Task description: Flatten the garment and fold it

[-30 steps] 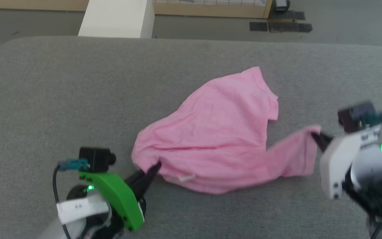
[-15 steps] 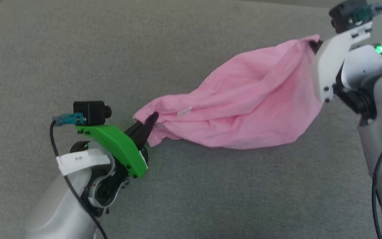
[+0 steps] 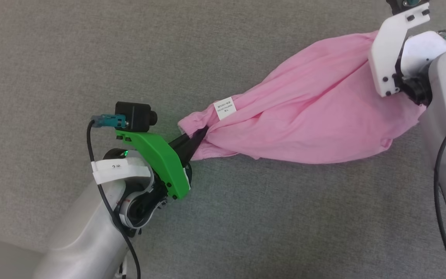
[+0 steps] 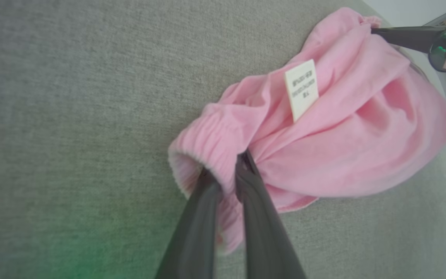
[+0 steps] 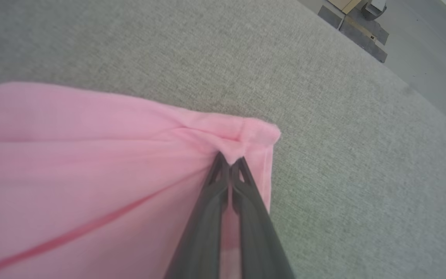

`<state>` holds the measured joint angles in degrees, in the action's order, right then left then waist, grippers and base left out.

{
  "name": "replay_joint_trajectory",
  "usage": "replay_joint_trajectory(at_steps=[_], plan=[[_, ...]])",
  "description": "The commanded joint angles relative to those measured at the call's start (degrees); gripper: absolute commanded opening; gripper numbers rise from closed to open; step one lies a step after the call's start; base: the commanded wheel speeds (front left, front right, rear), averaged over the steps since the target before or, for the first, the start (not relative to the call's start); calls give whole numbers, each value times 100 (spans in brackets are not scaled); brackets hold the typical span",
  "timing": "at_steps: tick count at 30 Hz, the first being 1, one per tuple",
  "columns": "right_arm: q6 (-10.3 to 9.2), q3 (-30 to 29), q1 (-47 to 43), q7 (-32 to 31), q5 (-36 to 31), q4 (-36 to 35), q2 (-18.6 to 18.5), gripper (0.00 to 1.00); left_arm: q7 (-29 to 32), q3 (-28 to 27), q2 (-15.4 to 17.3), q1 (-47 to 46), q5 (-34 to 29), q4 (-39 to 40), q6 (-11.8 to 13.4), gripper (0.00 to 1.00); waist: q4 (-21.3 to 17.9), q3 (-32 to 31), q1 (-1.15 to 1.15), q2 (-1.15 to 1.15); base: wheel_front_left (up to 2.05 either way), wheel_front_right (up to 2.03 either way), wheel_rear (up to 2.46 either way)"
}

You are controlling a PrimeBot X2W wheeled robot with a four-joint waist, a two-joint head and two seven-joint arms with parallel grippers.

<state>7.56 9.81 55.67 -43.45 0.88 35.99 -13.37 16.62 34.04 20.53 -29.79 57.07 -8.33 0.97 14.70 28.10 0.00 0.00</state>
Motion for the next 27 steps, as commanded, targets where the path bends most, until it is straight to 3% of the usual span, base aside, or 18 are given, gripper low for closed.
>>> replay_joint_trajectory(at_steps=[1, 2, 3, 4, 5, 6, 13, 20, 27], plan=[[-8, 29, 80, -107, 3, 153, 20, 0, 66, 73, -17, 48, 34, -95, -18, 31, 67, 50, 0, 0, 0, 0, 0], [-8, 12, 116, -171, 36, 250, 32, 0, 29, 71, -34, 54, 43, -78, -50, 99, 68, 44, 0, 0, 0, 0, 0], [-8, -11, 136, -195, 62, 310, 44, 0, 3, 77, -44, 59, 39, -63, -73, 100, 67, 28, 0, 0, 0, 0, 0], [-8, -21, 148, -193, 96, 362, 60, 31, -38, 86, -49, 70, 26, -36, -106, 100, 65, -2, 0, 0, 0, 0, 0], [-8, -21, 143, -177, 134, 396, 73, 83, -88, 85, -50, 85, 11, -13, -125, 100, 59, -41, 0, 0, 0, 0, 0], [-8, -42, 125, -160, 198, 435, 87, 100, -165, 74, -45, 118, -14, 21, -135, 100, 48, -95, 0, 0, 0, 0, 0], [-8, 11, -318, 389, 699, 246, 62, 100, -693, -1, 120, 602, -157, 339, -180, 100, -104, -643, 0, 0, 0, 0, 0], [-8, -114, -1076, 963, 1147, -326, -74, 100, -1283, -170, 320, 1201, -343, 669, -2, 100, -265, -1182, 0, 0, 0, 0, 0], [-8, -401, -1949, 1936, 1350, -1106, -1, 100, -2772, -550, 281, 1482, -1046, 527, 293, 100, -344, -1461, 0, 0, 0, 0, 0]])
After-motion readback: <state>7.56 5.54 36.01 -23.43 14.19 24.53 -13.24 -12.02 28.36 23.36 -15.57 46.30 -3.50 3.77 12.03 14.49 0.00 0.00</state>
